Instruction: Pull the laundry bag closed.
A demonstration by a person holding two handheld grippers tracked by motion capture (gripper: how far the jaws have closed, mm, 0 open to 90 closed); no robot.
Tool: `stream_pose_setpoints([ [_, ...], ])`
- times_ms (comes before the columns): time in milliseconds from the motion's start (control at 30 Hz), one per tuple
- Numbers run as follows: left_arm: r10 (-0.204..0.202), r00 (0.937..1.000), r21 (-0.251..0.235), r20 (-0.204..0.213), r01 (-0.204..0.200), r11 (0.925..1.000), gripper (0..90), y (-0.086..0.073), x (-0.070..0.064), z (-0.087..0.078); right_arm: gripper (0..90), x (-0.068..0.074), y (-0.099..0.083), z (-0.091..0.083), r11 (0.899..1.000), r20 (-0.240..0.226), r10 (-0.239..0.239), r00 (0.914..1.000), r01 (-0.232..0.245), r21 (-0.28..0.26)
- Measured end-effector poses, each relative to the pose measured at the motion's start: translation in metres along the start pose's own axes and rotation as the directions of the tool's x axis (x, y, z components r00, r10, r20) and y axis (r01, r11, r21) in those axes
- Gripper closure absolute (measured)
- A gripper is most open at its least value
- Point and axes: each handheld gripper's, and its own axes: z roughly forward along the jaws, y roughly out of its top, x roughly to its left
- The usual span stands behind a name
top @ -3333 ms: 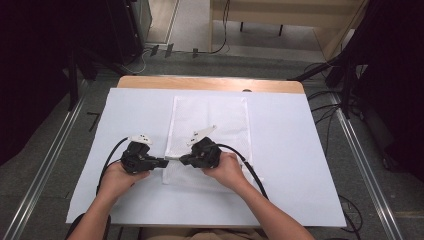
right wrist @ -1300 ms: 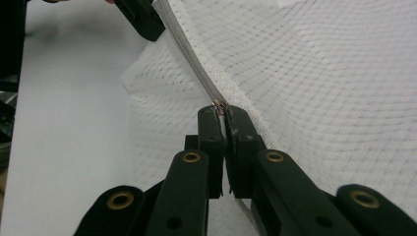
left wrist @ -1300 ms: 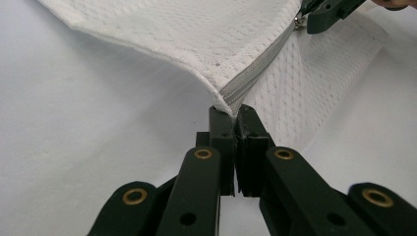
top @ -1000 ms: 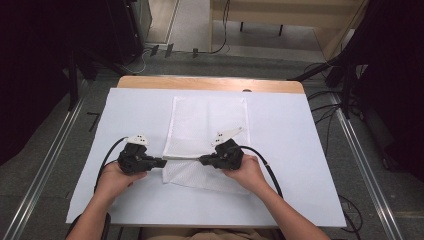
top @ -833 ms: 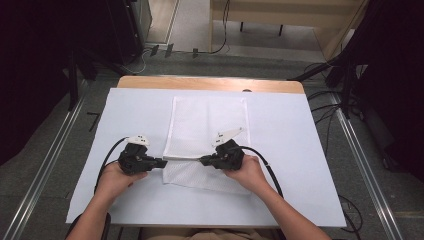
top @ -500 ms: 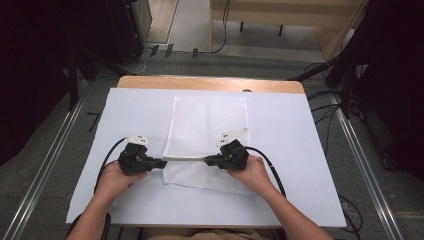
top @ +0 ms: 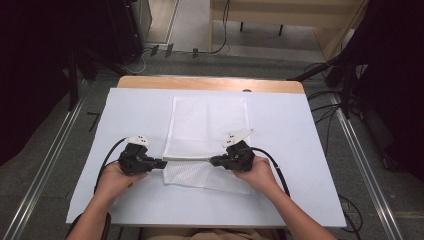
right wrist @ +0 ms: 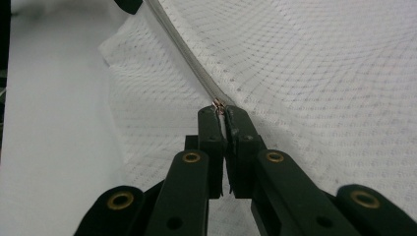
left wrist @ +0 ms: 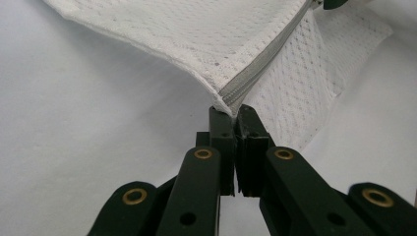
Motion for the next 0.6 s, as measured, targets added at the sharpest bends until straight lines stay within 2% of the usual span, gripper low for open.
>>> stream_pose_setpoints([
  [600,-0.003,1.0,-0.003,-0.005,0.003,1.0,88.2,-0.001,0.001,-0.002,88.3,-0.006,-0.008,-0.012,1.0,0.017,-0.001,0.9999,0.0,0.007],
])
